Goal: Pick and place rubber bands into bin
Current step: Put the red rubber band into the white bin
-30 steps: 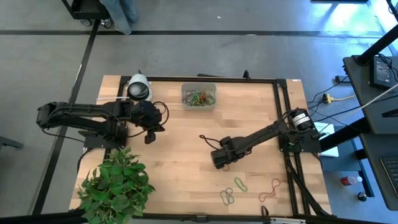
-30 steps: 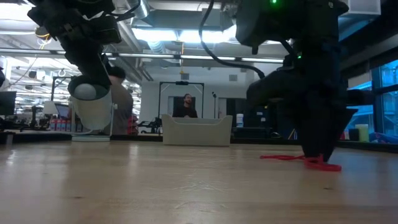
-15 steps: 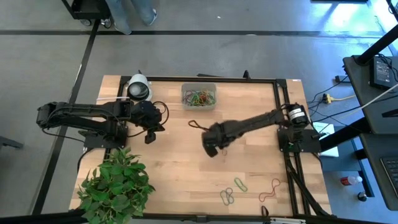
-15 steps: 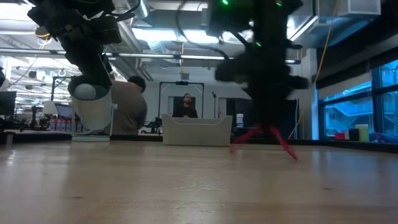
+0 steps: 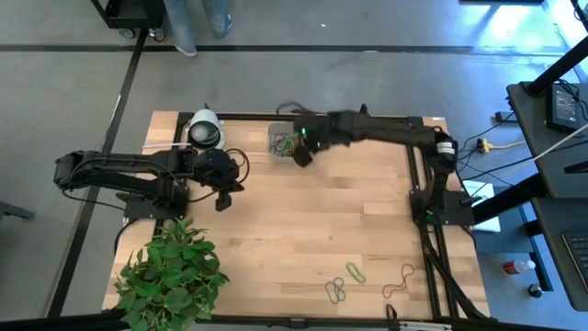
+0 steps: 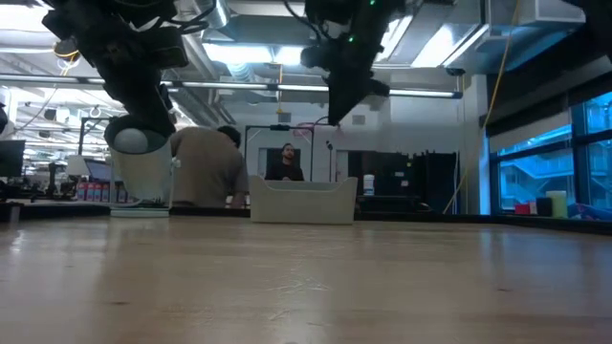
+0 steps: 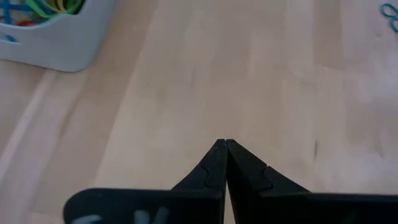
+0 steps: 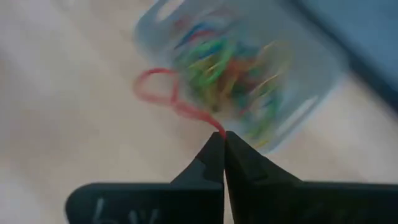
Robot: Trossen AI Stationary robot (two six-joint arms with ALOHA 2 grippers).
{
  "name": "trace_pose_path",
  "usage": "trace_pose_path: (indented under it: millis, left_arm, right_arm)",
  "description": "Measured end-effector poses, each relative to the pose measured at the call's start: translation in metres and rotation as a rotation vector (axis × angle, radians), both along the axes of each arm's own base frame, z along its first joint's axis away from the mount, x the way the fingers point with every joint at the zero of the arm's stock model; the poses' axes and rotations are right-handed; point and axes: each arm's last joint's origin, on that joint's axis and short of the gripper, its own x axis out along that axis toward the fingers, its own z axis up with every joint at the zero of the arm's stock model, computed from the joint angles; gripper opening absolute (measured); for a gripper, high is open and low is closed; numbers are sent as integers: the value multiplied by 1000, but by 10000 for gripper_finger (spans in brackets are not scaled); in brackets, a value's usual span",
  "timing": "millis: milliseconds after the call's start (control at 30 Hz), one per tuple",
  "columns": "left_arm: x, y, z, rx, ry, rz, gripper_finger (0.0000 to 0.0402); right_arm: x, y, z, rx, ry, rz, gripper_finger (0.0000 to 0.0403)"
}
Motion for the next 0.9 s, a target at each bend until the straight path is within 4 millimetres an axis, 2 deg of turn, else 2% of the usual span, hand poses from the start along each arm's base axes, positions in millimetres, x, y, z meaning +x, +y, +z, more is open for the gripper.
trace_pose_path:
  millis: [100,200,467,600,700,900]
  left_arm:
    - [0,1,0,22,1,20,1]
    - [1,1,1,29,-15,24,1]
    - [2,3,2,55,-21,72,1]
    - [2,3,2,54,-20,83,1]
    - [2,3,2,55,-16,84,1]
    - [1,3,1,56,-13,86,1]
  right_arm:
    - [7,-27,3,-41,-6,22,0]
    - [14,-49,-6,-49,22,55,0]
    - [36,-93,-66,-50,73,62,3]
    - [40,-104,-97,-14,122,41,18]
    - [41,-106,-109,21,142,32,39]
    - [41,-104,-110,44,136,32,102]
